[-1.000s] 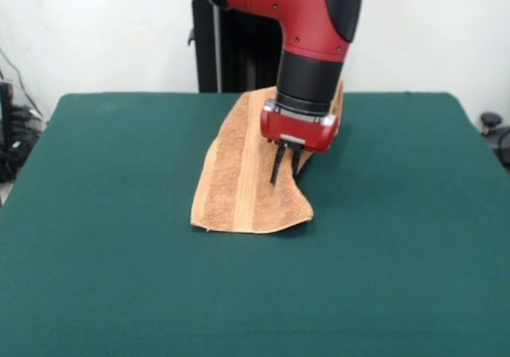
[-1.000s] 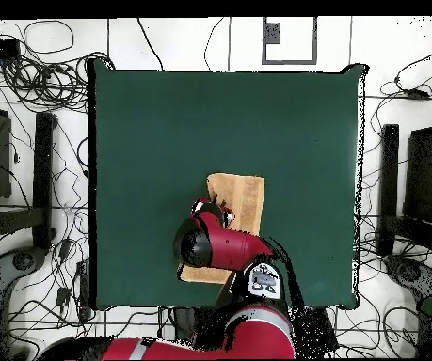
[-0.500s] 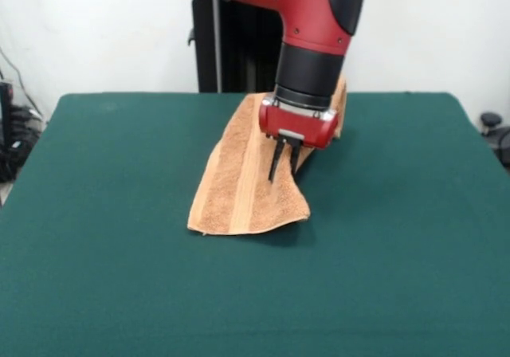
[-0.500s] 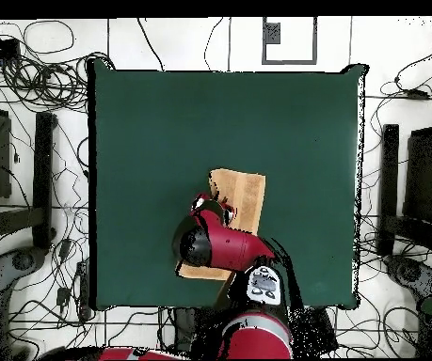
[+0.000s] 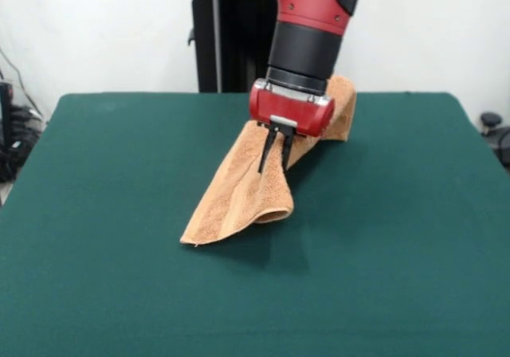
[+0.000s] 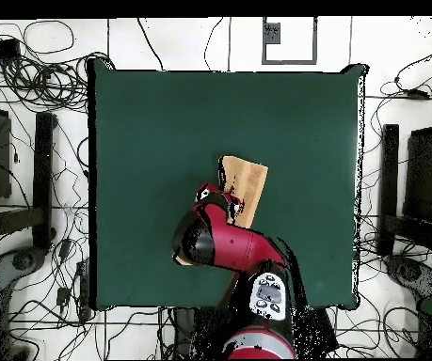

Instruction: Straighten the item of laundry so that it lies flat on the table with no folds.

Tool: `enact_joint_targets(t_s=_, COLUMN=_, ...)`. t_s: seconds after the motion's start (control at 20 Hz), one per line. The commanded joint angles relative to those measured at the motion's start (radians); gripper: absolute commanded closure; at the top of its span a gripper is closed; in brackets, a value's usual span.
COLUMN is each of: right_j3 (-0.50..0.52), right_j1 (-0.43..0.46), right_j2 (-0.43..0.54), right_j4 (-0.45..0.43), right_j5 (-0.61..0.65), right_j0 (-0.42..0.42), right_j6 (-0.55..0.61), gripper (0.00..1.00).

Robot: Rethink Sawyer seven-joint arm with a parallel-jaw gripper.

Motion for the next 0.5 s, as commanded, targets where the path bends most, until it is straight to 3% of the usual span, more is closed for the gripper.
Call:
enact_joint_targets(t_s=0.05, right_j3=-0.045, right_j1=0.001, right_j2=0.044, right_j4=0.052, right_j5=-0.058, right_j0=-0.007, right_j6=0.187, gripper=1.0)
enact_joint_targets(t_s=0.5, right_j3=-0.08, right_j1=-0.016, right_j2=0.048, right_j4=0.041, right_j5=-0.099, right_j0=-0.029, right_j6=0.174, gripper=1.0)
